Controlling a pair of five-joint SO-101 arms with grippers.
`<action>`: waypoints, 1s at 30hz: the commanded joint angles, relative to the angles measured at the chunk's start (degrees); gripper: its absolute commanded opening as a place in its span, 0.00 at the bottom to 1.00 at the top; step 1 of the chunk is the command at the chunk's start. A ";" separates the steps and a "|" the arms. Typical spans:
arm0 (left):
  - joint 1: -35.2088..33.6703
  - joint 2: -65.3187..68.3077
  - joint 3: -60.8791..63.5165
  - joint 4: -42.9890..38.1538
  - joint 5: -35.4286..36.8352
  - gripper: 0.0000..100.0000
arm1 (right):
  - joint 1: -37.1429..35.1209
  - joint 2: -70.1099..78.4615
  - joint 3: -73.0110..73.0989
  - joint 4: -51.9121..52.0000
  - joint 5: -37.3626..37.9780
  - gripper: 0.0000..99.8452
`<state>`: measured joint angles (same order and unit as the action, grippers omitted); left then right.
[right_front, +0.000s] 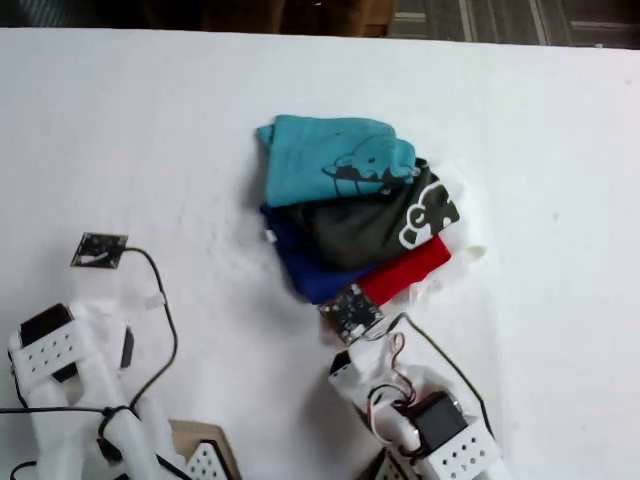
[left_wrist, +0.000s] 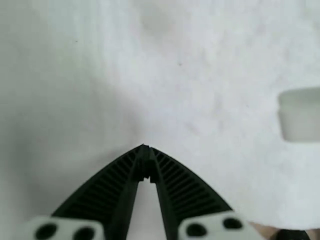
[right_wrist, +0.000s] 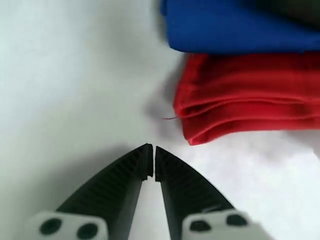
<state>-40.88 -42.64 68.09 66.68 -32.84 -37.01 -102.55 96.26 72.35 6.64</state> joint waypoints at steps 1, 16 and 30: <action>-0.35 -0.26 -0.13 -0.53 -0.26 0.03 | -1.27 -0.48 0.62 0.22 -0.26 0.02; -0.62 -0.26 -5.93 -3.43 0.44 0.04 | 27.38 -0.66 -3.87 -8.04 9.49 0.02; 14.77 0.44 -40.84 22.15 8.18 0.18 | 76.97 -0.48 -12.40 -15.25 37.89 0.03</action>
<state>-31.82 -42.64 36.09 85.14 -26.51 35.16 -102.81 87.47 55.21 42.95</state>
